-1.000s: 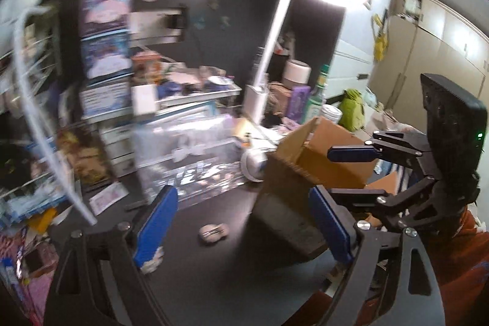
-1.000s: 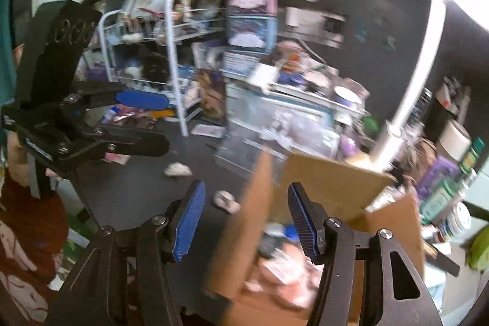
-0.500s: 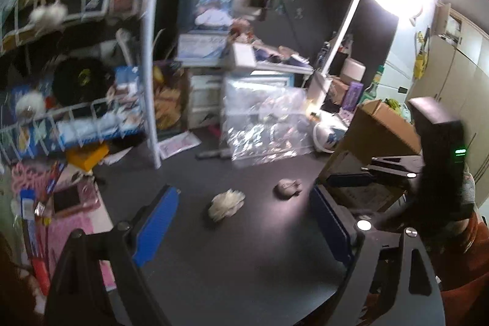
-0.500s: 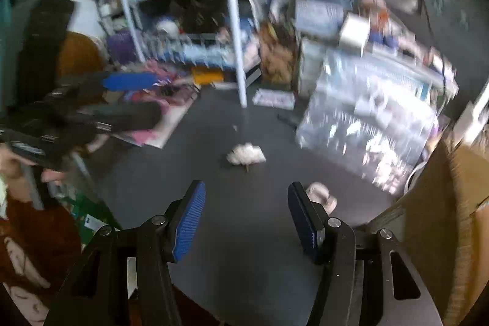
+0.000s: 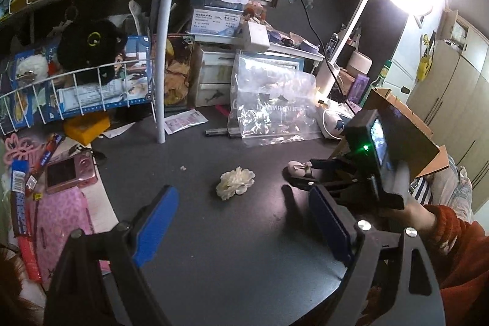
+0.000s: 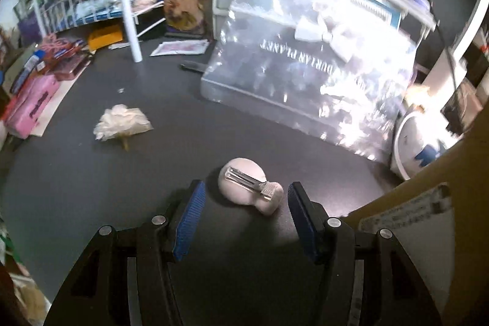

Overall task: Organize objects
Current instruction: 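Move the right gripper to the white hair clip and grasp it, then carry the hair clip with the right gripper and release it into the box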

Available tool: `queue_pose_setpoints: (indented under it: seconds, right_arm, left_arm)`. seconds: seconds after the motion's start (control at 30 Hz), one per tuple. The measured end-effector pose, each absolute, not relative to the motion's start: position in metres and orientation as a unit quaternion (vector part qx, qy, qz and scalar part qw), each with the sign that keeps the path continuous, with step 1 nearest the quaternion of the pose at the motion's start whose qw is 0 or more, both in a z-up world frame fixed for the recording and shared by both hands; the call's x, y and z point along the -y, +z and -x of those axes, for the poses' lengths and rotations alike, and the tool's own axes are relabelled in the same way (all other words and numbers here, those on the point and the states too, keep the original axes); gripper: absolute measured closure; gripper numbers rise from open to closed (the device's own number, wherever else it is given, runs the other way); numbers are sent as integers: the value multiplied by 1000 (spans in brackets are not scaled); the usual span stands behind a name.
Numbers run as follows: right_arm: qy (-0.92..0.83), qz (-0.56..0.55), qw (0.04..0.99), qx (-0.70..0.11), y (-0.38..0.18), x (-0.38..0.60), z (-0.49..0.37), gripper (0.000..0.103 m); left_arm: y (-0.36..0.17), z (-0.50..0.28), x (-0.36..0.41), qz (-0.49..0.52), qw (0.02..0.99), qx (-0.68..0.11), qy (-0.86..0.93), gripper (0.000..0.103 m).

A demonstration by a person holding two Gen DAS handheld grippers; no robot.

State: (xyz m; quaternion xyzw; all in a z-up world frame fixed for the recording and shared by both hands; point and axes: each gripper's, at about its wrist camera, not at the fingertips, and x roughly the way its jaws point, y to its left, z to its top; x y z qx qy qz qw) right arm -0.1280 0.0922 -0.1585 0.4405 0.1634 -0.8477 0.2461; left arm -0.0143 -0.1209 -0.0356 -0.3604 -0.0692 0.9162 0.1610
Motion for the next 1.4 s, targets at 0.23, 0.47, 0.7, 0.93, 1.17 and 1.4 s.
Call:
queue_pose_setpoints:
  seconds: [0.23, 0.47, 0.7, 0.93, 1.17, 1.4]
  right_arm:
    - [-844, -446, 259, -144, -160, -92, 128, 65]
    - [-842, -423, 299, -150, -145, -85, 108, 67]
    - [-818, -353, 431, -143, -85, -77, 44, 67]
    - [-824, -282, 462, -171, -37, -94, 1, 68]
    - [-847, -223, 438, -200, -6, -132, -14, 68]
    - [-878, -198, 384, -203, 13, -191, -2, 68]
  left_arm:
    - [-36, 19, 120, 365, 158, 72, 915, 17]
    - [-32, 19, 108, 367, 168, 70, 912, 17]
    - [-19, 14, 77, 372, 248, 63, 892, 34]
    - [11, 8, 47, 367, 300, 45, 879, 64]
    - [44, 17, 1, 368, 351, 21, 861, 69]
    - [64, 45, -69, 369, 388, -17, 845, 76]
